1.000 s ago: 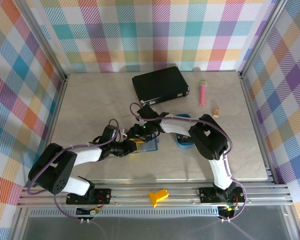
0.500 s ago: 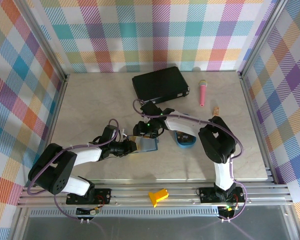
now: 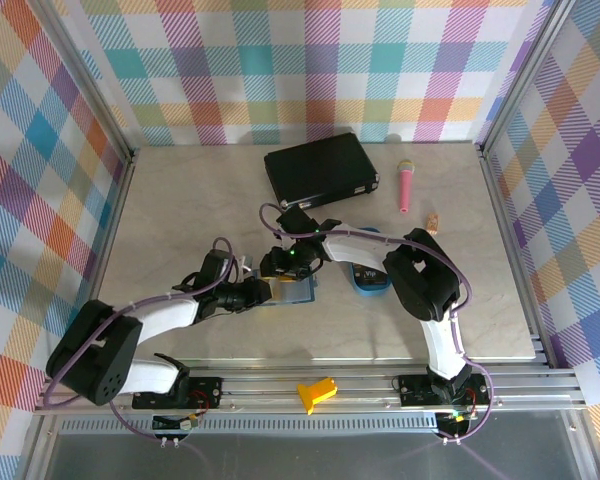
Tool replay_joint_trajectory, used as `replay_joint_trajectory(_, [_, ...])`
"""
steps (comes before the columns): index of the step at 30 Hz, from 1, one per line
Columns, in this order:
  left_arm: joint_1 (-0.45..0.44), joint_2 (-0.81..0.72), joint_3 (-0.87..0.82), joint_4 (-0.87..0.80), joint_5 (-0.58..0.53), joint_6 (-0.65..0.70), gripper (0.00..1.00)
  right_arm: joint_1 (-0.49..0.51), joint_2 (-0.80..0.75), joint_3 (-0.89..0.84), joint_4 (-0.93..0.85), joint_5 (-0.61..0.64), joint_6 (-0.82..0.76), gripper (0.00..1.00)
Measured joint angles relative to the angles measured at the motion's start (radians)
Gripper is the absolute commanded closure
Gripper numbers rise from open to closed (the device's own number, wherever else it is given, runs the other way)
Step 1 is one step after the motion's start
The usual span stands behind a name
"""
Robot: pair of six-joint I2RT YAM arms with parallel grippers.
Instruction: Put the credit cards into the card holder
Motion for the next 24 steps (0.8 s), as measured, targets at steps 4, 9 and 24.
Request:
replay_joint_trajectory(4, [0.0,-0.117,0.003,-0.075,-0.019,0.0,0.76,0.003,0.011,0.012,0.047,-0.045,0.001,0.5])
replay_joint_trajectory(9, [0.002,-0.208,0.009,-0.153,-0.035,0.0,0.75,0.013,0.058,0.055,0.128,-0.096,0.022,0.5])
replay_joint_trajectory(24, [0.01,-0.28,0.007,-0.24,-0.053,0.0,0.73,0.02,0.089,0.032,0.27,-0.097,0.035,0.5])
